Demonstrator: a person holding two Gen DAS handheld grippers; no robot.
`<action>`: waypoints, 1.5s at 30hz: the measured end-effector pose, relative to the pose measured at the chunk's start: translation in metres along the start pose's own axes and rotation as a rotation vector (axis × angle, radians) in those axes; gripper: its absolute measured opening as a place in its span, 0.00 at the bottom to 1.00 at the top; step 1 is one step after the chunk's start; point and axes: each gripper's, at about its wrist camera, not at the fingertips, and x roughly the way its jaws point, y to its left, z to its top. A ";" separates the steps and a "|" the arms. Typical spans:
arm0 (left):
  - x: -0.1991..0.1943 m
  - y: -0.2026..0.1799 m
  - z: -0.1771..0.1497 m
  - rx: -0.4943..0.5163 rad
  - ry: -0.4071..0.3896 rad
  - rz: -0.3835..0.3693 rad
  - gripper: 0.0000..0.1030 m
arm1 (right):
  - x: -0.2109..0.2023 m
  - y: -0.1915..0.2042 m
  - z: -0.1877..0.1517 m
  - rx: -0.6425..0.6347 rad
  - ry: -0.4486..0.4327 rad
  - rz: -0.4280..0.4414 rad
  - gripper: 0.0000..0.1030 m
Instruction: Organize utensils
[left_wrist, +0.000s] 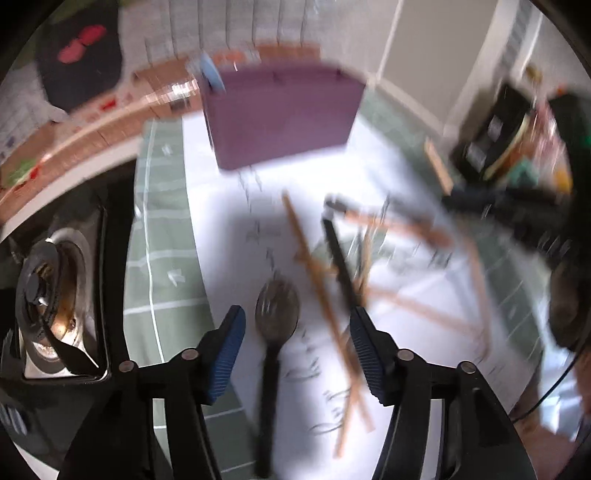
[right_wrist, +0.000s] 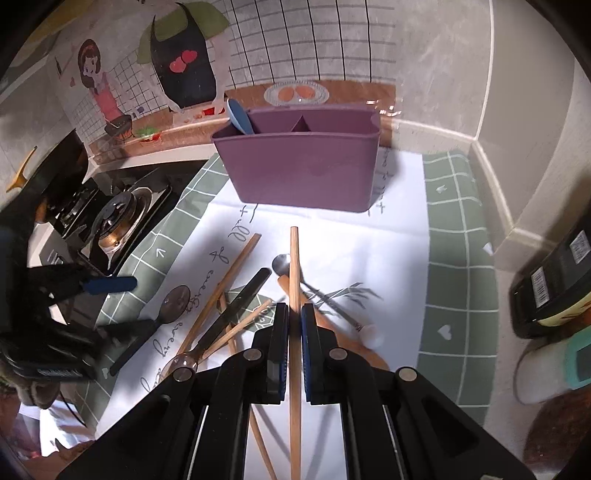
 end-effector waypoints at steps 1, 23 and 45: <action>0.007 0.001 -0.001 0.003 0.024 0.022 0.58 | 0.003 0.000 0.000 0.001 0.005 0.003 0.06; -0.009 0.002 0.004 -0.197 -0.124 -0.010 0.33 | -0.020 0.001 -0.012 0.040 -0.037 -0.018 0.06; -0.198 -0.015 0.114 -0.097 -0.615 0.013 0.14 | -0.189 0.051 0.117 -0.148 -0.487 -0.131 0.06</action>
